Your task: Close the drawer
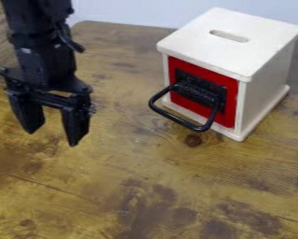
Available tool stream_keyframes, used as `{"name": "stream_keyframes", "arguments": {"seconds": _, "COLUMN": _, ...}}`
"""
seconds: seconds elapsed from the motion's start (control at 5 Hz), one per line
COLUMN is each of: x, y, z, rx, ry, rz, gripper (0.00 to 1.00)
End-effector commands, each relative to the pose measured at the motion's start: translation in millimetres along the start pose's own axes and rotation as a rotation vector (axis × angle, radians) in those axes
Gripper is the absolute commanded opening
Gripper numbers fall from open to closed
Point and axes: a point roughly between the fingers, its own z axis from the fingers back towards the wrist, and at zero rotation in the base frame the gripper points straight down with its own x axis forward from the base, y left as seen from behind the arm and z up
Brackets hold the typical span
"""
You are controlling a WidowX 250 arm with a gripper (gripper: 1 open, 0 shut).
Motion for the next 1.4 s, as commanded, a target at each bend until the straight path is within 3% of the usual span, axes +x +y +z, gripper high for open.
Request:
{"name": "stream_keyframes", "arguments": {"seconds": 0.0, "x": 11.1, "y": 0.9, "z": 22.8, "rx": -0.001, "ry": -0.062, "rz": 0.009, "gripper": 1.00}}
{"name": "stream_keyframes", "arguments": {"seconds": 0.4, "x": 3.6, "y": -13.2, "z": 23.4, "rx": -0.002, "ry": -0.068, "rz": -0.091, "gripper": 1.00}}
{"name": "stream_keyframes", "arguments": {"seconds": 0.8, "x": 2.2, "y": -6.9, "z": 21.1, "rx": -0.007, "ry": -0.082, "rz": -0.131, "gripper": 1.00}}
{"name": "stream_keyframes", "arguments": {"seconds": 1.2, "x": -8.2, "y": -4.0, "z": 25.0, "rx": -0.022, "ry": -0.106, "rz": -0.166, "gripper": 1.00}}
